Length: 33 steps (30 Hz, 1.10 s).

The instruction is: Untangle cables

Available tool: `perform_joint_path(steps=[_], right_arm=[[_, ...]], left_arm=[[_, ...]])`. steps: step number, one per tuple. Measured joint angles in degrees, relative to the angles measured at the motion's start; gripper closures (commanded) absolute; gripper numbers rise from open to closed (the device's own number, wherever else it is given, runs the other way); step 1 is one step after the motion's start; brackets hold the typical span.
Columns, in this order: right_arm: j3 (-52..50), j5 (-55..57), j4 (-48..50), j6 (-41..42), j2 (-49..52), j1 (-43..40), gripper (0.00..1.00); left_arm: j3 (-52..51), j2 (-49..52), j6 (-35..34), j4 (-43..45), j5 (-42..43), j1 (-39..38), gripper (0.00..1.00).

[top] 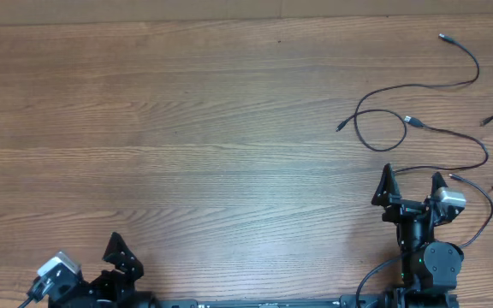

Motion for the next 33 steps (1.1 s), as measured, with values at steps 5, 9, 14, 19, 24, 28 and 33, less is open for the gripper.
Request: perform_joint_path(steps=[5, 9, 14, 19, 24, 28, 33], right_arm=[[0.0, -0.02, 0.0, 0.0, -0.02, 0.02, 0.0], [0.0, 0.02, 0.02, 0.0, -0.02, 0.02, 0.0], [0.0, -0.02, 0.0, 0.0, -0.02, 0.02, 0.0], [0.0, 0.0, 0.02, 0.0, -0.02, 0.02, 0.0], [0.0, -0.02, 0.02, -0.02, -0.02, 0.02, 0.0], [0.0, 0.0, 0.0, 0.0, -0.02, 0.02, 0.0], [0.0, 0.0, 0.02, 0.02, -0.02, 0.02, 0.0]], left_arm=[[-0.09, 0.0, -0.15, 0.22, 0.0, -0.85, 0.0], [-0.09, 0.0, -0.15, 0.24, 0.0, -1.97, 0.01], [-0.09, 0.0, -0.17, 0.24, 0.02, -2.01, 0.0], [-0.09, 0.0, -0.17, 0.24, 0.0, -2.08, 0.0], [-0.09, 0.0, -0.28, 0.24, 0.0, -2.38, 0.0], [-0.09, 0.0, -1.05, 0.26, 0.79, -2.38, 0.0], [-2.12, -0.09, -9.42, 6.23, 1.14, -2.38, 0.0]])
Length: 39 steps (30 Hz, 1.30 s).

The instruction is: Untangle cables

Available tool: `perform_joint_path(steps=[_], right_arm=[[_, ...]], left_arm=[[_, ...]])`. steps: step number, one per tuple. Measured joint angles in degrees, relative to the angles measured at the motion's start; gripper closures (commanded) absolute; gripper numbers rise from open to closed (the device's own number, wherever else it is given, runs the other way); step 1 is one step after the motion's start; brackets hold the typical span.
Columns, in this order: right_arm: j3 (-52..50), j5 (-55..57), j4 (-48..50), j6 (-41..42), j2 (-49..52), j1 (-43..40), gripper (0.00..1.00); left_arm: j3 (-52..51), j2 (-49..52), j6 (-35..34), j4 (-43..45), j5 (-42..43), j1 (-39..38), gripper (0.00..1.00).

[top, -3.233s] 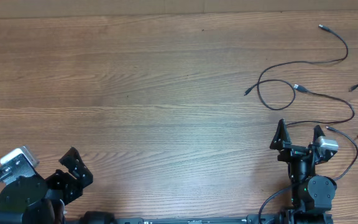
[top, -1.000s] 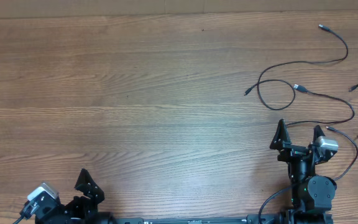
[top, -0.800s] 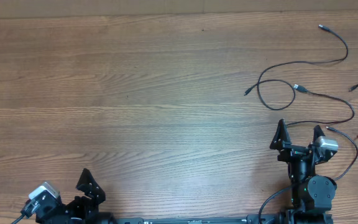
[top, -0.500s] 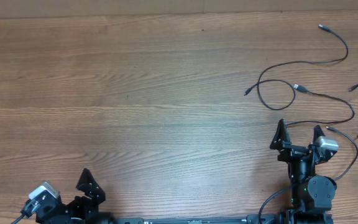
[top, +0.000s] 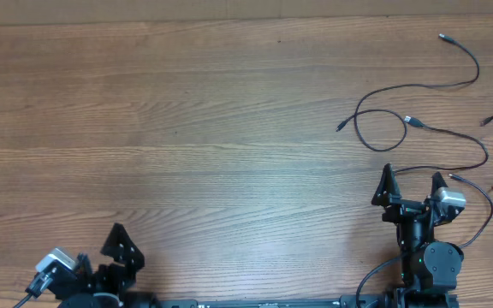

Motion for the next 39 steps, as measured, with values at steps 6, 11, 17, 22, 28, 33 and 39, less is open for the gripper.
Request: perform_joint_path(steps=[6, 11, 17, 22, 28, 33, 39], right_arm=[[0.0, 0.0, 0.0, -0.02, 0.0, 0.0, 0.0], [0.0, -0.02, -0.02, -0.02, 0.0, -0.02, 0.0], [0.0, 0.0, 0.02, -0.02, 0.0, 0.0, 0.0], [0.0, -0.02, 0.0, -0.02, 0.0, 0.0, 0.0], [0.0, -0.02, -0.02, -0.02, 0.0, 0.0, 0.0], [0.0, 0.0, -0.02, -0.02, 0.0, 0.0, 0.0], [0.0, -0.02, -0.02, -0.02, 0.0, 0.0, 0.0]], left_arm=[[-9.05, -0.07, -12.28, 12.68, -3.1, -0.02, 0.01], [-18.12, -0.15, -17.84, 23.08, -6.82, -0.02, 0.01], [-27.74, -0.2, -20.57, 33.64, -11.1, 0.0, 0.0], [-31.58, -0.15, -20.46, 37.07, -15.04, 0.0, 0.0], [-32.46, -0.17, -19.45, 43.91, -16.02, 0.39, 0.0], [-34.69, -0.17, -15.41, 52.57, -12.37, 1.99, 0.01], [-38.1, -0.17, 2.27, 59.89, -1.66, 3.45, 0.0]])
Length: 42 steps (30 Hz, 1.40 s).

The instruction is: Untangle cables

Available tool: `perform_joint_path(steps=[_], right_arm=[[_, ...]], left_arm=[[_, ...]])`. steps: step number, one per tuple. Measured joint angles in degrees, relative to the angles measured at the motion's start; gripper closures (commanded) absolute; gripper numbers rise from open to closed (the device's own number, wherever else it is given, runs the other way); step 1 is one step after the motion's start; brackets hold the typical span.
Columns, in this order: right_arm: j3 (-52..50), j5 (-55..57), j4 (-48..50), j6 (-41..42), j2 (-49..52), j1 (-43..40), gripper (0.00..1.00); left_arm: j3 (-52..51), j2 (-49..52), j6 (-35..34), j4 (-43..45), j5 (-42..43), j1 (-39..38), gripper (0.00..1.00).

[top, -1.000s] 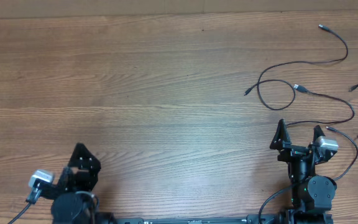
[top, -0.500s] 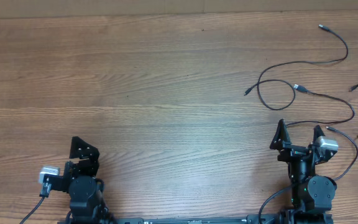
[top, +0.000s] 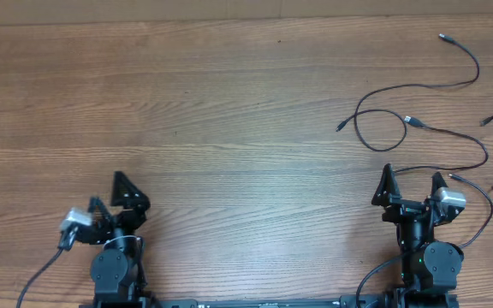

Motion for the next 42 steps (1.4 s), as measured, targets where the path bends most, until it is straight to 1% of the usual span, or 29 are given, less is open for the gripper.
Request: perform_joint_path(steps=[7, 8, 10, 13, 20, 28, 33, 42], right_arm=[[0.0, 0.0, 0.02, 0.0, 0.0, 0.0, 0.0], [0.0, 0.0, 0.02, 0.0, 0.0, 0.0, 0.0], [0.0, 0.02, 0.02, 0.0, 0.0, 0.0, 0.0], [0.0, 0.0, 0.02, 0.02, 0.0, 0.0, 0.0], [0.0, 0.0, 0.0, 0.02, 0.0, 0.0, 0.0], [0.0, 0.02, 0.04, 0.0, 0.0, 0.0, 0.0], [0.0, 0.0, 0.0, 0.02, 0.0, 0.0, 0.0], [0.0, 0.0, 0.0, 0.0, 0.0, -0.02, 0.0]], left_arm=[[-0.44, 0.0, 16.85, -0.44, 9.55, 0.07, 0.0], [-0.46, 0.0, 17.86, -0.55, 11.06, 0.07, 0.01], [-0.46, 0.0, 22.95, -0.74, 13.64, 0.07, 0.01], [-0.48, 0.0, 26.47, -0.74, 15.5, 0.07, 0.0], [-0.48, 0.0, 32.0, -0.74, 16.5, 0.07, 0.0], [-0.63, 0.0, 34.14, -0.74, 16.52, 0.07, 0.0], [-0.63, 0.0, 38.25, -0.76, 17.0, 0.07, 0.0], [-0.63, 0.0, 39.26, -0.74, 17.14, 0.07, 0.0]])
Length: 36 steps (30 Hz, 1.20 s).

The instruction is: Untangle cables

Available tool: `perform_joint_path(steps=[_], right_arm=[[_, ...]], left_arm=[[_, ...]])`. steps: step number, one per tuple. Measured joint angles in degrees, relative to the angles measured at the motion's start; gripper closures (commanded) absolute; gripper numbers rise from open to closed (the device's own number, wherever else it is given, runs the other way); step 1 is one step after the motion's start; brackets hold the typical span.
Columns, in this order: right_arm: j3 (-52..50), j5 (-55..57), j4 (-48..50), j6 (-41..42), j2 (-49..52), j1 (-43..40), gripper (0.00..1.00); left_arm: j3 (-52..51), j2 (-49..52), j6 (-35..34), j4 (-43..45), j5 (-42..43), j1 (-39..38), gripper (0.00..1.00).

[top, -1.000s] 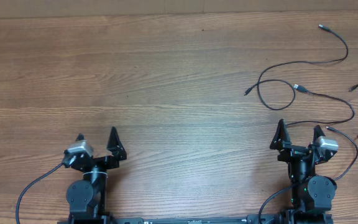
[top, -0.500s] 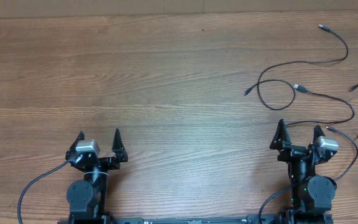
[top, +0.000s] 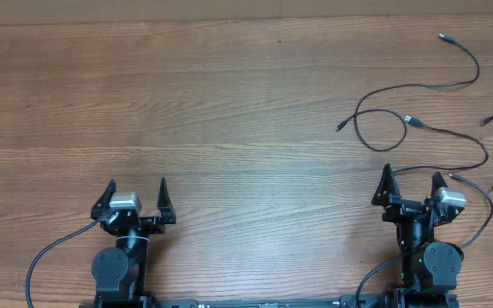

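Thin black cables lie at the table's far right. One cable (top: 418, 87) runs from a plug at the back, curves left and makes a loop (top: 377, 128). A second cable (top: 465, 137) with a silver plug (top: 413, 121) crosses that loop and snakes toward the right arm. My right gripper (top: 412, 174) is open, just short of the cables, with nothing between its fingers. Far from the cables, my left gripper (top: 135, 186) is open at the near left and also holds nothing.
More black cable ends reach in from the right edge. The wooden table (top: 195, 103) spreads to the left and back. Each arm's own lead hangs by its base at the near edge.
My left gripper has turned from a sideways pose to point squarely toward the far side, its two fingers now spread apart. The right arm and the cables have not moved.
My left arm lay folded at the near left corner, then shifted slightly right. Later it stood further in on the table, turned sideways, and now it faces straight ahead and open. The right gripper stayed open near the cables throughout, and the cables lay unchanged.
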Motion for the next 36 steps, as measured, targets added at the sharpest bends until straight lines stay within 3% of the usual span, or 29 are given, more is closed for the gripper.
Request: perform_joint_path(steps=[36], right_arm=[[0.0, 0.0, 0.02, 0.0, 0.0, 0.02, 0.0]], left_arm=[[-0.04, 0.0, 0.66, 0.0, 0.02, 0.0, 0.0]])
